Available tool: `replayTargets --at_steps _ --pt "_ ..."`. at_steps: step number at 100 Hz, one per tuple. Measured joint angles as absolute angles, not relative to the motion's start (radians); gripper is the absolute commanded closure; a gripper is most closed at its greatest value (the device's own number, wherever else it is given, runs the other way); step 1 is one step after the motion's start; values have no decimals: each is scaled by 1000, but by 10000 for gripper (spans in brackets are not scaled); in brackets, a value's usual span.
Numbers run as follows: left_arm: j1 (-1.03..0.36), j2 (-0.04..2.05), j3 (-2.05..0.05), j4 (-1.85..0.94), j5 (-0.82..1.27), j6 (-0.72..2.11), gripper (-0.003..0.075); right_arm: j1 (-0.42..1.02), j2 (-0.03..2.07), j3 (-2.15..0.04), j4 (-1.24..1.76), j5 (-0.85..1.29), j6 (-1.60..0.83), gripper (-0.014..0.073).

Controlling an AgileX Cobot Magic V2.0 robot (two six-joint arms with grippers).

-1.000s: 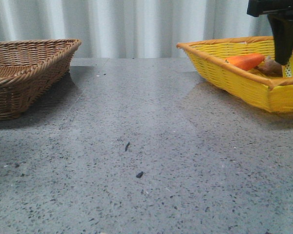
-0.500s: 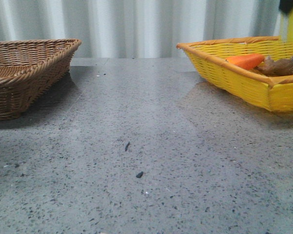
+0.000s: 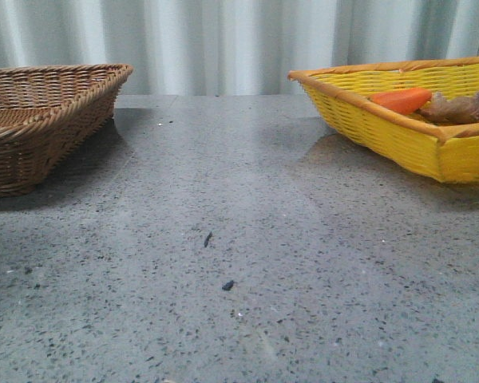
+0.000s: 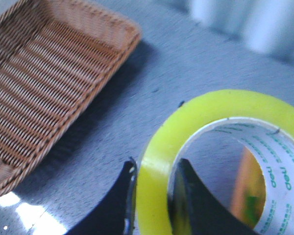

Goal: Transfer tape with both arms
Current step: 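Lift the tape roll out and set it on the table between baskets, then move the left gripper down over the tape roll and grasp it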

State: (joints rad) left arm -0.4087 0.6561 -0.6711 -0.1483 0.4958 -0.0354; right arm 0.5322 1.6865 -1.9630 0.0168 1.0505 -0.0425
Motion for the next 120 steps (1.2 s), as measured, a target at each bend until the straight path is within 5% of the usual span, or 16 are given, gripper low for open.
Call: replayTargets --at_steps 26,53,64,78,120 --pt "-409 656 -671 -153 494 -35 283 561 1938 -1963 74 1047 -27 624" --pt "-409 656 -671 -170 504 -35 283 561 2006 -1961 72 1060 30 163" --pt "-409 656 -671 -172 504 -35 283 561 1960 -1961 72 1064 31 279" --pt "-409 656 -671 -172 500 -34 284 561 1825 -1961 72 1069 32 664" --pt "-534 880 -848 -185 446 61 283 561 1168 -1588 72 995 7 635"
